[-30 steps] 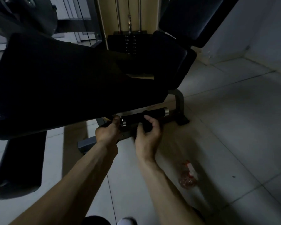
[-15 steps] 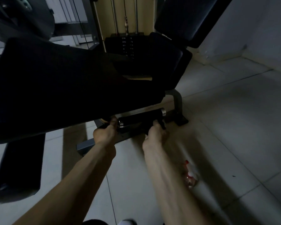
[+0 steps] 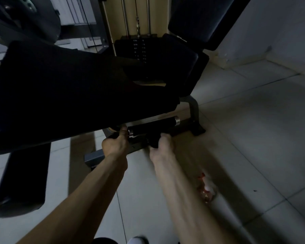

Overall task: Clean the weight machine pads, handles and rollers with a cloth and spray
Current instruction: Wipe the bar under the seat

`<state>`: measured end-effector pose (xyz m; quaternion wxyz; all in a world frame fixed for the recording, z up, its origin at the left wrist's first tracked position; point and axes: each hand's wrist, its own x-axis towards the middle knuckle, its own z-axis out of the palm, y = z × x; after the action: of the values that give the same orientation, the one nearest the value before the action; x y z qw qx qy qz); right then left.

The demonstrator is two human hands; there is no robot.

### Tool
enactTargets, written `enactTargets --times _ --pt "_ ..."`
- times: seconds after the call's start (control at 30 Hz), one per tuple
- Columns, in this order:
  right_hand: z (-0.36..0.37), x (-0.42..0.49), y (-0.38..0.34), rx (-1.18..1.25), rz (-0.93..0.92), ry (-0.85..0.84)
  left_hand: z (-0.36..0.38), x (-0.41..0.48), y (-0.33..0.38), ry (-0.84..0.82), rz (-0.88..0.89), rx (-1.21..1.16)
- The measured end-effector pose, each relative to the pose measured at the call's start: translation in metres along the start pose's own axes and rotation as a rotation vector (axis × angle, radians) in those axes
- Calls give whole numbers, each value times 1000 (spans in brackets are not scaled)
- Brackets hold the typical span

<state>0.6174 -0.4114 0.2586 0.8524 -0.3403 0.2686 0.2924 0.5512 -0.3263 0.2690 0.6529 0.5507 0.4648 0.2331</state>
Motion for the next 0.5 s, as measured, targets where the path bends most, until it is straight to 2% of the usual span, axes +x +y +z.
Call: enactTargets --times 0.13,0.23,0.3,0.37,0.43,0.5 --pt "2 -5 46 -384 107 -63 -1 2 -1 12 6 -3" --pt "-13 8 31 -411 11 1 -1 1 -1 1 17 -23" --pt "-30 17 1 -241 -174 189 0 0 -2 -13 20 -44" --pt "-43 27 -37 -226 -542 322 -1 1 -3 -32 18 -55" --pt "-42 33 -72 -455 -846 282 -2 4 -4 -56 17 -53" --pt "-28 39 -96 -922 -999 191 -5 7 -4 -72 21 -35"
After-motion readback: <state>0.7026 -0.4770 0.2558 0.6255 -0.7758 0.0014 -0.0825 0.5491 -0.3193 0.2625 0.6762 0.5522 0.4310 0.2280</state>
